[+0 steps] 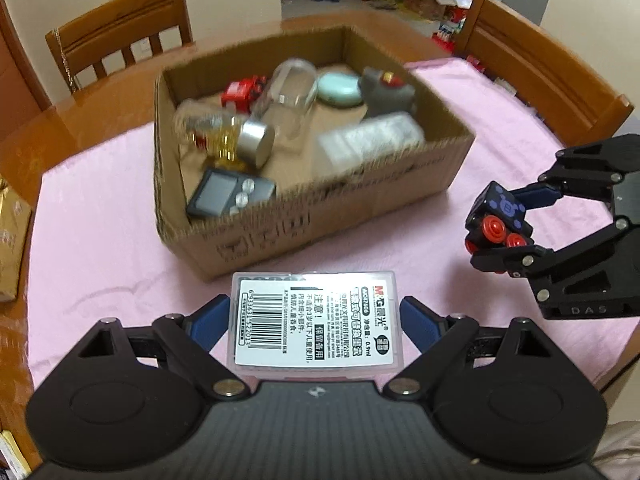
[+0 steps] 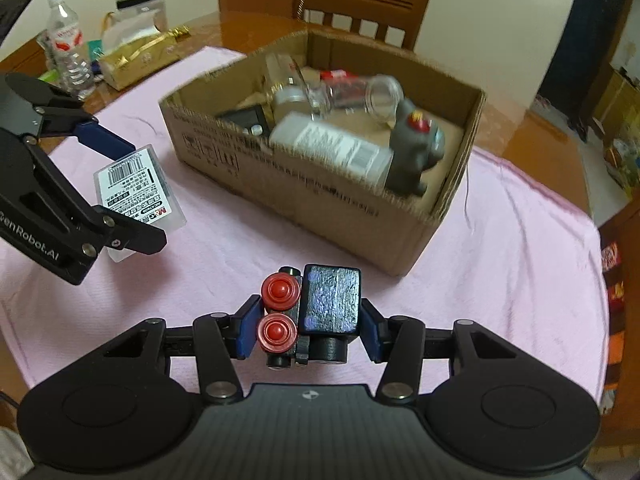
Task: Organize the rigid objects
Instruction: 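Carry the card pack and block into the box and release both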
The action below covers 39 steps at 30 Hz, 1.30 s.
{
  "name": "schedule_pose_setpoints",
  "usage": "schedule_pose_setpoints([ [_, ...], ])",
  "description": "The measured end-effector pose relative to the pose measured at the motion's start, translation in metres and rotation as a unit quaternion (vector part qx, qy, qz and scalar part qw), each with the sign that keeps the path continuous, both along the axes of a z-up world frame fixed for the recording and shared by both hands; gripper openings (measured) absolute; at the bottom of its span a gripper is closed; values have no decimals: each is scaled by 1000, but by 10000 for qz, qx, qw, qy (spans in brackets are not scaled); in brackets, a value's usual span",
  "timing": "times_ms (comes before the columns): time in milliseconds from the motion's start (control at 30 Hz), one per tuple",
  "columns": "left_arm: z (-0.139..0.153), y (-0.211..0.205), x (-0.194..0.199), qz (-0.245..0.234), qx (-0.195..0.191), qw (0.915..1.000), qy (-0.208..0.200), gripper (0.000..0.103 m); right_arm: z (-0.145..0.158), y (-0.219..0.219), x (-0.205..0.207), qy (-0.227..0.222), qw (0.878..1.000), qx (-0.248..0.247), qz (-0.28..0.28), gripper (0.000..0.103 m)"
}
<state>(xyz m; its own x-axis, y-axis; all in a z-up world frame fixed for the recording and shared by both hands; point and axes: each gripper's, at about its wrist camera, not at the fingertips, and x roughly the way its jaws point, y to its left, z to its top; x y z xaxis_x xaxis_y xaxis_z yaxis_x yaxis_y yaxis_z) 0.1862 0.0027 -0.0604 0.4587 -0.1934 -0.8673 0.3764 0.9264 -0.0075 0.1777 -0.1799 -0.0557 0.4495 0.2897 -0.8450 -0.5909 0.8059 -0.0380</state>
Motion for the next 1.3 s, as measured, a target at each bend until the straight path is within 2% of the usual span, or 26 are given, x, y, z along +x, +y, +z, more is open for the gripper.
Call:
schedule_pose_setpoints([
  [200, 37, -4, 18, -32, -58, 9985, -538, 90, 38, -7, 10, -293, 9994, 104, 166, 55],
  [300, 44, -8, 37, -5, -58, 9970, -777, 90, 52, -8, 19, -449, 9987, 155, 176, 55],
  [467, 31, -8, 68, 218, 20, 9966, -788, 90, 65, -8, 37, -678, 9975, 148, 137, 55],
  [633, 17, -5, 80, 359, 2, 9970, -687, 90, 71, -6, 52, -757, 9969, 182, 73, 55],
  [767, 13, 0, 80, 566, -41, 9962, -662, 91, 73, -3, 60, -767, 9968, 186, 80, 55],
  [967, 18, 8, 76, 809, -178, 9932, -823, 99, 74, 3, 74, -782, 9967, 189, 85, 55],
  [1167, 30, 13, 66, 927, -179, 9896, -1083, 100, 76, 9, 93, -748, 9969, 239, 50, 55],
  [1300, 41, 19, 52, 1109, -290, 9836, -1394, 102, 76, 12, 113, -717, 9971, 259, -63, 55],
])
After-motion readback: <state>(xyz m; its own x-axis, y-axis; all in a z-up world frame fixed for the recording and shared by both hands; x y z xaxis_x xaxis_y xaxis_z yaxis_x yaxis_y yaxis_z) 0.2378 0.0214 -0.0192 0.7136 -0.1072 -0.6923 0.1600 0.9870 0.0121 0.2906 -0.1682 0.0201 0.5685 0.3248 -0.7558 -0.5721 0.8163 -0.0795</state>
